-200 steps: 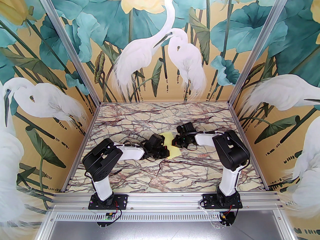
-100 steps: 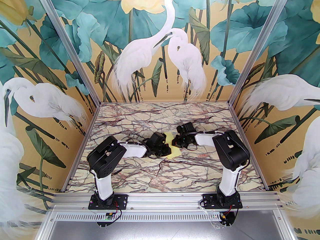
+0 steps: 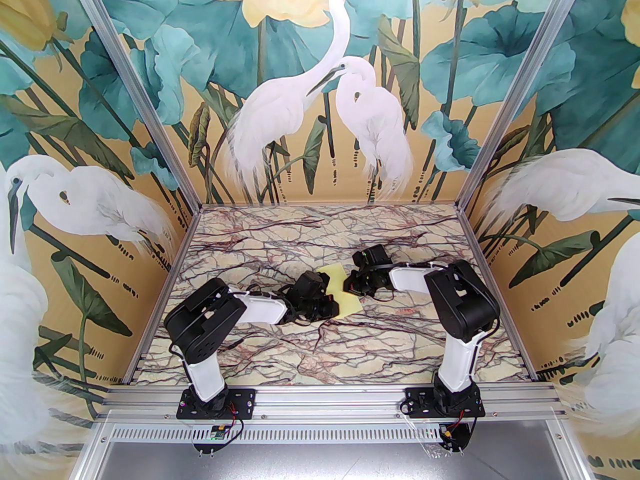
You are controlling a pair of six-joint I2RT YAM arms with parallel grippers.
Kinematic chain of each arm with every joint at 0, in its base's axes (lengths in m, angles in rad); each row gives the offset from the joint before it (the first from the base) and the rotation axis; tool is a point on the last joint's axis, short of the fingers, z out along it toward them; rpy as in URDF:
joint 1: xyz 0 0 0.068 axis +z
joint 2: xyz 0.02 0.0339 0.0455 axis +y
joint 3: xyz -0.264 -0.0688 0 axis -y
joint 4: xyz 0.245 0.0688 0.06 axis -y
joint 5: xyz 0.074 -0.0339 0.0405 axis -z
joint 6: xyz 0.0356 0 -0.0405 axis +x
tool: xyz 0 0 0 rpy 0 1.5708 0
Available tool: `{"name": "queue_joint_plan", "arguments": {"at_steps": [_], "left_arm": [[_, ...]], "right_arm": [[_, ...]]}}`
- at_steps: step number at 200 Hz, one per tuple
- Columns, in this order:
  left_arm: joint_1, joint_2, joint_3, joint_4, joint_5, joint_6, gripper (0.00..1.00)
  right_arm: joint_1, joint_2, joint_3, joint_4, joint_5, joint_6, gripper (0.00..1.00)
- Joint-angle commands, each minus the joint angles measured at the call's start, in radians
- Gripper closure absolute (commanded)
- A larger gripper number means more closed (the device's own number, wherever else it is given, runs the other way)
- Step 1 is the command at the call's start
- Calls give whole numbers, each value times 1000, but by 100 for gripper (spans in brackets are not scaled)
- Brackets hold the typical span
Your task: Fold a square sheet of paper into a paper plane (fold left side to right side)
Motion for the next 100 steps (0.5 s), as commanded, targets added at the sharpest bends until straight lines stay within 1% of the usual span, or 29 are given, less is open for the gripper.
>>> {"name": "queue_joint_plan", "arguments": {"at_steps": [1, 33, 65, 91, 96, 100], "left_arm": [[-26, -22, -24, -104, 24, 30, 95], [-35, -35, -52, -111, 23, 27, 95], [-33, -116, -65, -160, -10, 38, 95], [4, -169, -19, -197, -25, 46, 91], [19, -172, -11, -195, -25, 45, 89], [29, -171, -4, -192, -27, 46, 86]], "right_arm": [[-4, 46, -2, -48, 87, -6, 100], [-5, 43, 0, -50, 85, -6, 100], [-2, 17, -3, -51, 69, -15, 100], [0, -24, -4, -55, 65, -22, 100], [0, -31, -5, -59, 67, -23, 100], [2, -36, -5, -59, 67, -23, 100]]}}
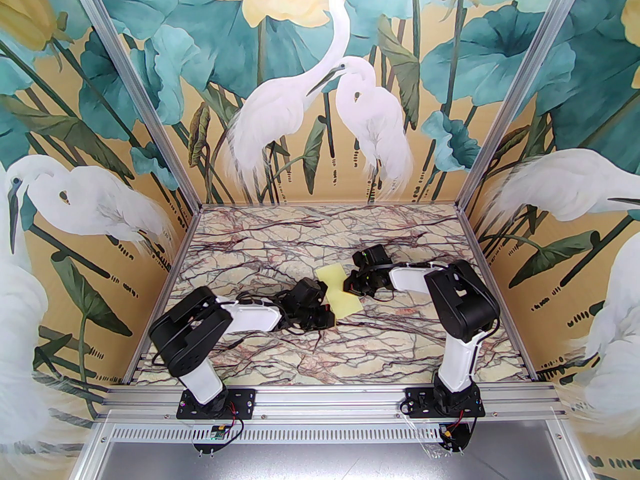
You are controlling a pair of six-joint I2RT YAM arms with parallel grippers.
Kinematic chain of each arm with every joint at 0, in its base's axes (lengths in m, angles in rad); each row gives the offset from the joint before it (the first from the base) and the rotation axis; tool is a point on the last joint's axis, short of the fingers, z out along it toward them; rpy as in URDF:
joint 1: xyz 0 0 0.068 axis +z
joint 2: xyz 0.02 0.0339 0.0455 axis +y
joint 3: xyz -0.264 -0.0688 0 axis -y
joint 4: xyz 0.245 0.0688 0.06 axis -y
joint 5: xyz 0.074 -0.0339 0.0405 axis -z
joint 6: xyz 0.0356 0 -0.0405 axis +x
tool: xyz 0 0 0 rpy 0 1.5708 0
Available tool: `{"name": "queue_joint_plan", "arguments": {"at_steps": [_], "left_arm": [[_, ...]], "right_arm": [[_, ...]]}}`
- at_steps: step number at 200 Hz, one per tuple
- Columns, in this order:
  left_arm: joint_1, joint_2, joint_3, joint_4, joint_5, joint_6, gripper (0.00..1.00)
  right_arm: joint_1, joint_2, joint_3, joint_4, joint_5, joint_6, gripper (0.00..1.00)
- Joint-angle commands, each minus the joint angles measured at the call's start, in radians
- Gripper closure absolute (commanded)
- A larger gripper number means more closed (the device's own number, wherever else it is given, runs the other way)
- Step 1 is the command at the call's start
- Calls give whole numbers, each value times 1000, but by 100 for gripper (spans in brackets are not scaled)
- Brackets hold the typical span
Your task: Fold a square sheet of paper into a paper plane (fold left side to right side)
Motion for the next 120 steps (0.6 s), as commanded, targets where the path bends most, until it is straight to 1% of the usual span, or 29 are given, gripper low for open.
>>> {"name": "queue_joint_plan", "arguments": {"at_steps": [1, 5, 8, 23, 30, 55, 83, 120], "left_arm": [[49, -41, 48, -47, -23, 20, 84], [64, -37, 56, -47, -27, 20, 79], [75, -34, 63, -47, -31, 17, 76], [123, -7, 95, -29, -39, 6, 75], [140, 8, 112, -25, -64, 4, 69], [188, 86, 191, -30, -119, 11, 57], [216, 163, 281, -55, -181, 15, 54], [221, 244, 374, -124, -279, 10, 54]], "right_arm": [[2, -32, -5, -54, 64, -24, 100], [3, -33, -5, -54, 63, -24, 100], [4, -35, -4, -55, 64, -25, 100], [8, -34, -1, -61, 67, -30, 100], [11, -32, -1, -62, 68, -32, 100], [17, -21, -7, -53, 69, -31, 100], [24, -10, -12, -41, 69, -23, 100], [31, -3, -13, -30, 66, -16, 100]]}}
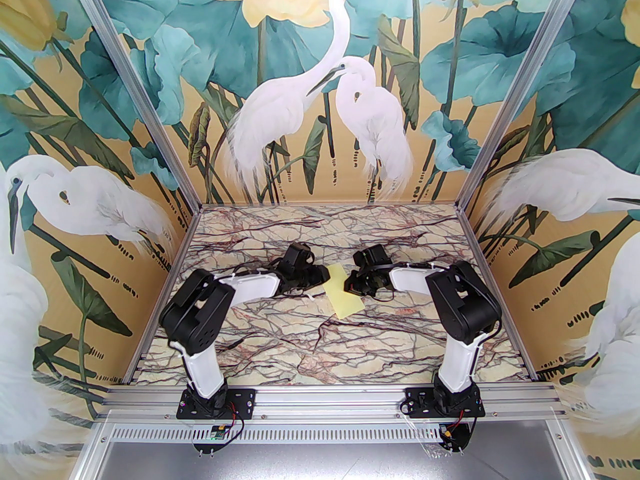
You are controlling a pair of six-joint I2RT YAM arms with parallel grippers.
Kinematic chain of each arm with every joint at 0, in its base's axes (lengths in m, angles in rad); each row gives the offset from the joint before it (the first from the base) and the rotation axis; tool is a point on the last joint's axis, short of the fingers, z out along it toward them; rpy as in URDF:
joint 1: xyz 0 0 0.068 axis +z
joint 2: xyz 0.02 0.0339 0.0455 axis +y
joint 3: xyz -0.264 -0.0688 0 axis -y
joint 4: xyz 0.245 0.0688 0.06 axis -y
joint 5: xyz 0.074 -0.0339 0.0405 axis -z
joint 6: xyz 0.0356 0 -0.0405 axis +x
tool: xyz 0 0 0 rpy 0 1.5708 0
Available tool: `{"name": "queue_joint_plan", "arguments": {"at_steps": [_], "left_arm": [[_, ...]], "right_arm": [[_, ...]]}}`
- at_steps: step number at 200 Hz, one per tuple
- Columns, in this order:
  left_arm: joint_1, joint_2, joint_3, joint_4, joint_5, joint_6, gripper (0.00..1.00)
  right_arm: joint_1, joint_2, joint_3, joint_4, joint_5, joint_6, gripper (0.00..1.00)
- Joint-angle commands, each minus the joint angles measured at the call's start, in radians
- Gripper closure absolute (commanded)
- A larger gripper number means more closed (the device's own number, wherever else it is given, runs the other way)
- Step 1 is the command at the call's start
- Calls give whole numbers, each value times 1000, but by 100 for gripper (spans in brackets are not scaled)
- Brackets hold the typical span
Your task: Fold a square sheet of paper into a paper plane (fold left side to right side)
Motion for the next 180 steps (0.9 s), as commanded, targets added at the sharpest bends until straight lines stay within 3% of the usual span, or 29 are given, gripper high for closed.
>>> {"name": "queue_joint_plan", "arguments": {"at_steps": [1, 60, 112, 180], "left_arm": [[4, 53, 58, -70, -98, 11, 54], [0, 156, 174, -202, -126, -1, 54], [-47, 149, 190, -167, -77, 19, 54], [-71, 34, 23, 27, 53, -30, 56]], "right_arm": [[14, 9, -12, -16, 24, -10, 100], [15, 12, -20, -6, 21, -5, 100], [27, 14, -31, 13, 20, 11, 100], [27, 25, -33, 16, 28, 15, 100]]}}
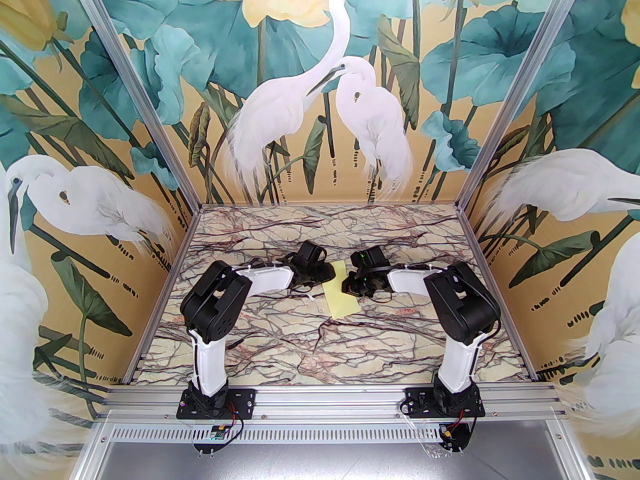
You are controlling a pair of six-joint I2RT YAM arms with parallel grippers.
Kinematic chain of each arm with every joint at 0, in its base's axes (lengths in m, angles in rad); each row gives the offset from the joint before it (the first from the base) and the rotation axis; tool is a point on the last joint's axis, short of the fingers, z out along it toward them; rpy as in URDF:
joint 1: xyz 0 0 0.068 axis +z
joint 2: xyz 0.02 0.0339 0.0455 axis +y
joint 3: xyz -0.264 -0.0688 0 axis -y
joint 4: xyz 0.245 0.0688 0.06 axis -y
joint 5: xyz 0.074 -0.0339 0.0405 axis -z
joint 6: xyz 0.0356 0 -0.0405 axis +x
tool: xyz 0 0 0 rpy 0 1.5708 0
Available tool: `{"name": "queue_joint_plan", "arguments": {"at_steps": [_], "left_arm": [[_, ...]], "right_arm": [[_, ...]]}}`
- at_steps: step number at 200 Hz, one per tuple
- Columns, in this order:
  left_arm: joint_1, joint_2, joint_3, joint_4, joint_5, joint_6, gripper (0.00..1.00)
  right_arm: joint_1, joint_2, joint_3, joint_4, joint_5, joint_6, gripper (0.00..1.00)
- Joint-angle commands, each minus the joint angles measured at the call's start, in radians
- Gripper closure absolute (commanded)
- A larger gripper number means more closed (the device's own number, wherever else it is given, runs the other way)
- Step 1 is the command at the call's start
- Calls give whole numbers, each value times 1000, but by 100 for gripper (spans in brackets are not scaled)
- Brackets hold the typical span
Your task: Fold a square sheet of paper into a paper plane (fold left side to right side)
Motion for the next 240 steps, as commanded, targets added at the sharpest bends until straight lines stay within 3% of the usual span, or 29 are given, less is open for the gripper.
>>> {"name": "queue_joint_plan", "arguments": {"at_steps": [1, 78, 106, 124, 160, 179, 190, 200, 240], "left_arm": [[-19, -52, -64, 83, 104, -21, 56], [-63, -94, -227, 273, 198, -22, 68], [-64, -97, -238, 278, 177, -22, 88], [-64, -109, -223, 251, 163, -6, 100], [-63, -192, -206, 144, 97, 37, 100], [-64, -268, -174, -15, 6, 90, 100], [-63, -310, -142, -150, -63, 129, 100], [-64, -340, -108, -276, -135, 164, 100], [-81, -377, 63, -747, -465, 258, 100]], "right_arm": [[7, 25, -21, -20, 28, 10, 100], [7, 23, -14, -15, 29, 20, 100], [4, -3, -24, -8, 30, 26, 94], [-2, -61, -53, 22, 40, 39, 82], [-27, -246, -104, 12, 118, 44, 44], [-41, -323, -117, -35, 160, 32, 25], [-50, -354, -123, -56, 176, 26, 19], [-55, -379, -132, -67, 195, 23, 4], [-69, -432, -166, -65, 234, 26, 1]]}}
